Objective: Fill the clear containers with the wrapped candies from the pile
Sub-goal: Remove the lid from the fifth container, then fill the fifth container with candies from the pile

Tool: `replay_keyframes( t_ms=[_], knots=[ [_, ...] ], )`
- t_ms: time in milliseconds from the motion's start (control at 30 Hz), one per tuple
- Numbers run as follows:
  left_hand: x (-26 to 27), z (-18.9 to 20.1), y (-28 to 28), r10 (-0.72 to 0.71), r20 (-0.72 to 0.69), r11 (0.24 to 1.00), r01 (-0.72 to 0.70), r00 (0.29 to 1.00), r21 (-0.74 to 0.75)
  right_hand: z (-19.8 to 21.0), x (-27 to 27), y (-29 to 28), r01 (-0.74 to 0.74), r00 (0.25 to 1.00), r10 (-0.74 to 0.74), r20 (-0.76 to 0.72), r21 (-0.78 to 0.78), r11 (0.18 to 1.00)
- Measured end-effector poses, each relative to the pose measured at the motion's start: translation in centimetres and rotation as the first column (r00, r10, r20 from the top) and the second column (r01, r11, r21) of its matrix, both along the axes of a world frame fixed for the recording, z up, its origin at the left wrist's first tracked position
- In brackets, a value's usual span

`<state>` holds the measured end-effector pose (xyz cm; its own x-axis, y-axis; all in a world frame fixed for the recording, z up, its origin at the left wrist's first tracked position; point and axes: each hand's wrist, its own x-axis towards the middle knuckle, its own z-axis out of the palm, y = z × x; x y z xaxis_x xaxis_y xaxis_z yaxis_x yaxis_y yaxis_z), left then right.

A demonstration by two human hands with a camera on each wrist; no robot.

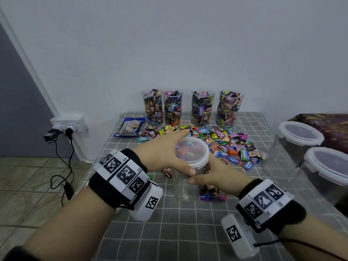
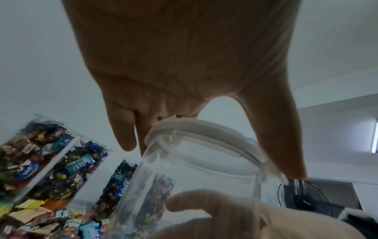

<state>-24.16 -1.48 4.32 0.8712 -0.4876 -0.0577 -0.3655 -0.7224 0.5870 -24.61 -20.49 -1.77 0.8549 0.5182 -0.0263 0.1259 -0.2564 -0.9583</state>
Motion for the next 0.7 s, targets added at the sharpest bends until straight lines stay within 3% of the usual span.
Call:
replay_keyframes(
  t_ms=[167, 467, 700],
  knots=[
    [-0.3, 0.4, 0.2, 0.035, 0.103, 0.998, -0.041, 0.994, 0.056, -0.3, 0.2, 0.3, 0.011, 1.000, -0.011, 0.024, -0.004, 1.000],
    [-0.2, 3.3, 6.1, 0.254, 0.107, 0.966, -0.249, 0.961, -0.065, -0.4, 0.3, 0.9, 0.018, 1.000, -0.019, -0.012, -0.027, 0.999],
    [-1.3, -1.1, 12.8, 0.413, -0.023, 0.880, -0.392, 0.910, 0.269, -0.2, 0.1, 0.7, 0.023, 0.999, -0.026, -0.038, -0.062, 0.998]
  ],
)
